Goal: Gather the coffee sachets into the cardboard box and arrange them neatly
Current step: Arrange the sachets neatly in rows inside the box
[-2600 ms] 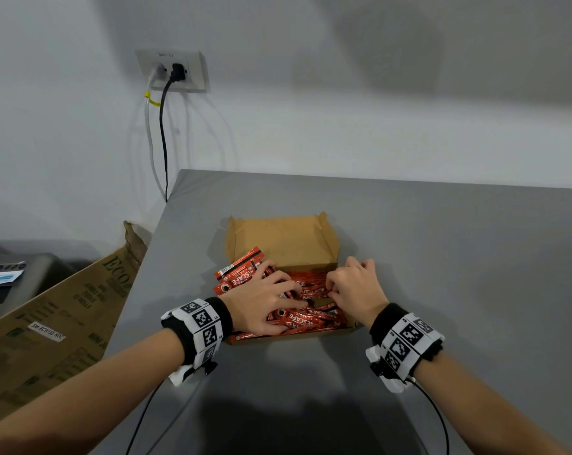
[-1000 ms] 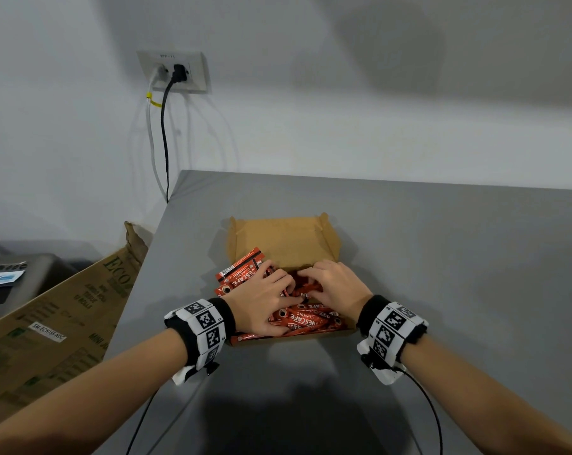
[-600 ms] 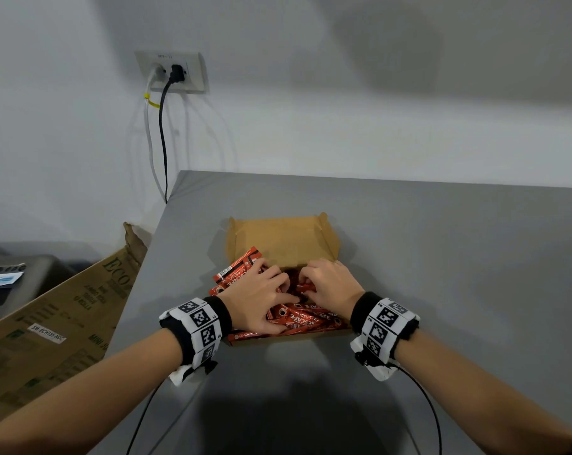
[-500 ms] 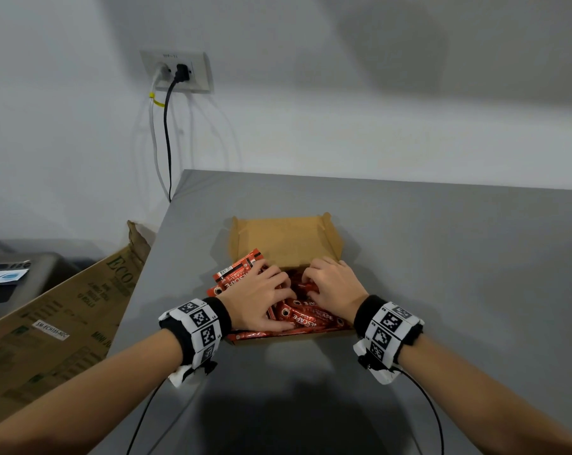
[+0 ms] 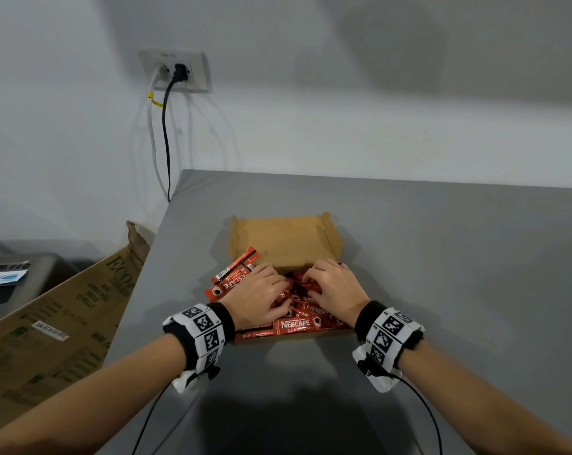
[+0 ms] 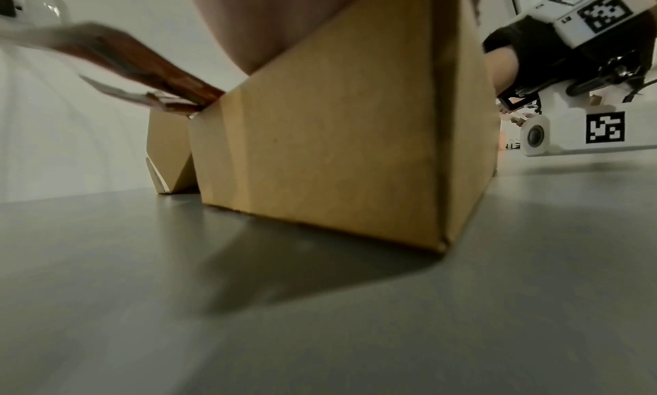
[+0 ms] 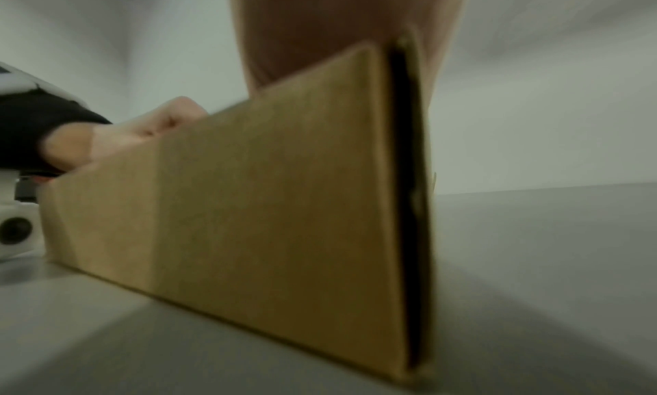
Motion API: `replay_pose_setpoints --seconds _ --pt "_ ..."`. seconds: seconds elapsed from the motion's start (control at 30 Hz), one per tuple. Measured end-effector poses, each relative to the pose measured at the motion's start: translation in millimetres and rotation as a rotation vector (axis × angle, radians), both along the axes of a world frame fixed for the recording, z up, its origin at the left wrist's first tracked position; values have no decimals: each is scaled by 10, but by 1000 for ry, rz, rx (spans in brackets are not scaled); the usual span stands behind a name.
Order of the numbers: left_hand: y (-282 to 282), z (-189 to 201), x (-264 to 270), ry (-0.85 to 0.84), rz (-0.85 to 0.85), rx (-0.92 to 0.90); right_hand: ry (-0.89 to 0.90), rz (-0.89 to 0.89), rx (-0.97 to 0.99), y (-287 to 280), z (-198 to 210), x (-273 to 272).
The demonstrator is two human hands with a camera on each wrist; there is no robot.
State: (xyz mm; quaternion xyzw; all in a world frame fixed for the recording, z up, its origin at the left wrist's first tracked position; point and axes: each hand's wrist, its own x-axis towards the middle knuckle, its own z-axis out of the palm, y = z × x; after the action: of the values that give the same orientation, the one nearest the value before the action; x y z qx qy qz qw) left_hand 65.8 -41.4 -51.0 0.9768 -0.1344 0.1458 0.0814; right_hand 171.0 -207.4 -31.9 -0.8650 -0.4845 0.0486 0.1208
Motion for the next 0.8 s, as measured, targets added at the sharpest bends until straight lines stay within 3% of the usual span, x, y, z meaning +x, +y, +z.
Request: replay_pose_setpoints --seconds 0.2,0.33,0.57,0.8 --pt "-17 22 9 29 -5 31 -5 4 -8 -5 -8 15" --pt "-28 58 11 57 116 -112 15 0 4 -22 -2 29" --pt "-131 96 187 170 298 -90 21 6 17 -50 6 33" --pt "-191 101 228 206 332 -61 10 21 -12 -43 13 45"
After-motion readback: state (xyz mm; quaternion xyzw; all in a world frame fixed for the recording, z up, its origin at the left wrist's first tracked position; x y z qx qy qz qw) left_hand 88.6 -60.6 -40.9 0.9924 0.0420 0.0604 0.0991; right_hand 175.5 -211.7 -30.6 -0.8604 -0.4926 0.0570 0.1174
